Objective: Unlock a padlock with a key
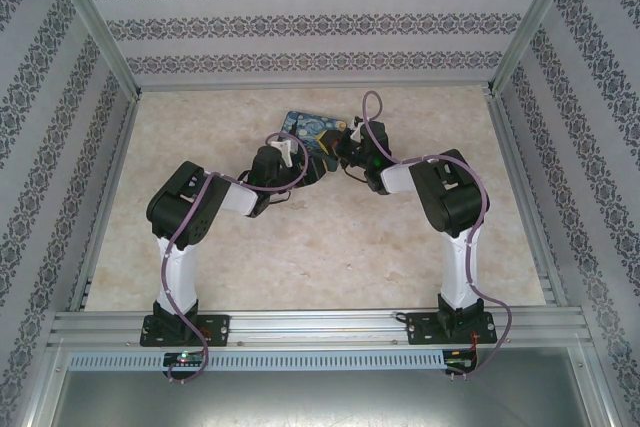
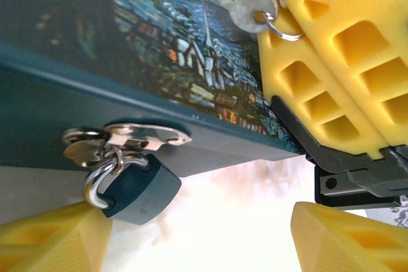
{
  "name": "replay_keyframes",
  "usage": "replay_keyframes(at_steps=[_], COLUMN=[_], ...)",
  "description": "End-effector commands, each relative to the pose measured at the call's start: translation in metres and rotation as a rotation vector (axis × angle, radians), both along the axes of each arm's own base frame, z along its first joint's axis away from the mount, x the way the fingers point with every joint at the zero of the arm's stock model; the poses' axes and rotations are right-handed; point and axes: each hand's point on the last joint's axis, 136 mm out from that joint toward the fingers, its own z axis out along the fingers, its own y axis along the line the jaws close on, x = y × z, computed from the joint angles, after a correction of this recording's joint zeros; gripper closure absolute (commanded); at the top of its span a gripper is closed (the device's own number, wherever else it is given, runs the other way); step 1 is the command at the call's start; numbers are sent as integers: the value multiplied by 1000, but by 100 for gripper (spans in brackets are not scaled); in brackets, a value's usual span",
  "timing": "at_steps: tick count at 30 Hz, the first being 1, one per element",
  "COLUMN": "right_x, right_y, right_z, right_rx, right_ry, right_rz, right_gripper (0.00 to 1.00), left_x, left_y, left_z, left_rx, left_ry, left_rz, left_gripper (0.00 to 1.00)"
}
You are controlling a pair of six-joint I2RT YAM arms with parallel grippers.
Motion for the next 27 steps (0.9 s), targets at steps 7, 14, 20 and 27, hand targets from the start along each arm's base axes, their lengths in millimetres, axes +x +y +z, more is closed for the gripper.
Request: replay_keyframes(at_steps=[7, 14, 20, 27], right_x=[-4, -5, -5, -5], right_y=[-5, -6, -6, -6], right_z=[-27, -29, -29, -29], right_rx=[-21, -21, -21, -21], right_ry=[56, 59, 59, 59], right_rz=[5, 3, 2, 1], right_gripper=[100, 100, 100, 100], left_x=[0, 5, 6, 1], left_y=[1, 3, 1, 3], left_z=[3, -6, -18, 3], left_rx=[-141, -121, -141, -272], left_ry=[35, 52, 86, 78], left_rz=[39, 60, 68, 90], left_gripper=[26, 26, 26, 30])
